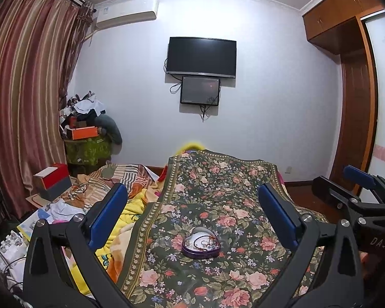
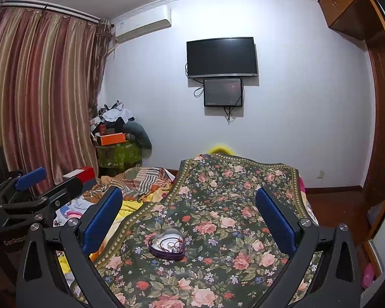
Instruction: Organize jewelry
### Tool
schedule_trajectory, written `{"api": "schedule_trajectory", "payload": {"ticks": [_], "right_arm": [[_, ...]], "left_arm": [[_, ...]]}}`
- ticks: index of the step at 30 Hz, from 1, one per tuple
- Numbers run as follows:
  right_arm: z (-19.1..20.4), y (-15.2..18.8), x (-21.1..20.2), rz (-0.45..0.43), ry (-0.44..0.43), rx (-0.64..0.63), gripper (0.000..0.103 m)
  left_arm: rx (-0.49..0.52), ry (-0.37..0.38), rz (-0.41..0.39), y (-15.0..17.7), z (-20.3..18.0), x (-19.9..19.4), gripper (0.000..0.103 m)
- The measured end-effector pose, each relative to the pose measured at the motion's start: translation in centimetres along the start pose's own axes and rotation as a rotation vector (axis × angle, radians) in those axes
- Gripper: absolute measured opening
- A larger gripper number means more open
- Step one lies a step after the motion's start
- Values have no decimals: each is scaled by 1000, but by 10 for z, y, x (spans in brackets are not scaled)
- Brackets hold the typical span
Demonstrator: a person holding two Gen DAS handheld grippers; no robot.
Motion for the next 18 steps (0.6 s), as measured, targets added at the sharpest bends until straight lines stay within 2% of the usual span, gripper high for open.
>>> {"api": "schedule_trajectory", "payload": {"ticks": [18], "right_arm": [[-2,1,3,6,8,6,103]], "left_arm": [[0,5,10,3,-3,5,102]]}}
Point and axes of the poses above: each gripper's, at about its wrist camera, not at the fingertips, and x roughly the way its jaws point, z to its left, y to its underside, the point moved 9 cm from there along x, roughly the way its jaws point, and after that the axes turned 10 degrees about z, right-handed, at the moved point
